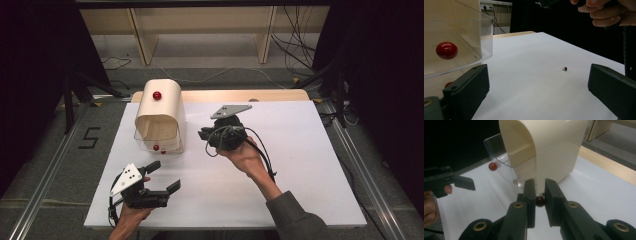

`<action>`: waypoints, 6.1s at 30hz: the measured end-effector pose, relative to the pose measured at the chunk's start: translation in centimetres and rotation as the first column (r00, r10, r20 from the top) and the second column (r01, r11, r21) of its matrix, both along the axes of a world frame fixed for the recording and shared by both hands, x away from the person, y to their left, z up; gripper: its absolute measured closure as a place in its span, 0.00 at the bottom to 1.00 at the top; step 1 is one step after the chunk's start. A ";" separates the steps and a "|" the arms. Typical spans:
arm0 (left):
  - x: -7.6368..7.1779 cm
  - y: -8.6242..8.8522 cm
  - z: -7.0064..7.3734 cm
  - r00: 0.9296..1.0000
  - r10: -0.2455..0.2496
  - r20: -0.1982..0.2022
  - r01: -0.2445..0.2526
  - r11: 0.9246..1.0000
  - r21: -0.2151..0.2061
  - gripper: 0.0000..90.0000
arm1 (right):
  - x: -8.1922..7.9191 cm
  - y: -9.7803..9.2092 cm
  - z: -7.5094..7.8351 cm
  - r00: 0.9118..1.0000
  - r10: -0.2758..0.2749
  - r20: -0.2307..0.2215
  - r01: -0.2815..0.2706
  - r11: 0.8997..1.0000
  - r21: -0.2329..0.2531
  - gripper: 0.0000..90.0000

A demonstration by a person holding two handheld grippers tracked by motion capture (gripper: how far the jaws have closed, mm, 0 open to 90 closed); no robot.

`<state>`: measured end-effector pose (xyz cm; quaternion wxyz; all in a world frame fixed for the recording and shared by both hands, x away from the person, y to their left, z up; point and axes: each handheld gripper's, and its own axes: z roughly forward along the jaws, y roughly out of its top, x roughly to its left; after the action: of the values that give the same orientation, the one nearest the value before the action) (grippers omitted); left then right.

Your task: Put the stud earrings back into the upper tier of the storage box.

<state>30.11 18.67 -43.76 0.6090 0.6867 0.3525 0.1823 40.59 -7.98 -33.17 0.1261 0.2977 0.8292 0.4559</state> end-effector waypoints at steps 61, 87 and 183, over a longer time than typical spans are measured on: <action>-0.1 0.0 0.1 1.000 -0.010 0.004 0.010 1.000 0.002 0.04 | 4.1 11.6 -0.4 0.995 0.094 -0.037 -0.096 0.993 -0.063 0.84; -0.1 0.0 0.1 1.000 -0.004 0.000 0.004 1.000 0.001 0.04 | 1.5 1.5 1.4 0.998 0.060 -0.011 -0.060 0.996 -0.070 0.41; 0.0 0.0 0.0 1.000 0.001 -0.001 -0.001 1.000 -0.002 0.03 | 0.7 -12.0 -12.9 0.962 -0.152 -0.227 0.041 0.901 -0.433 0.78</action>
<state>30.08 18.63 -43.75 0.6096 0.6860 0.3531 0.1820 41.27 -20.00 -46.12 0.1027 0.3602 0.9017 0.2159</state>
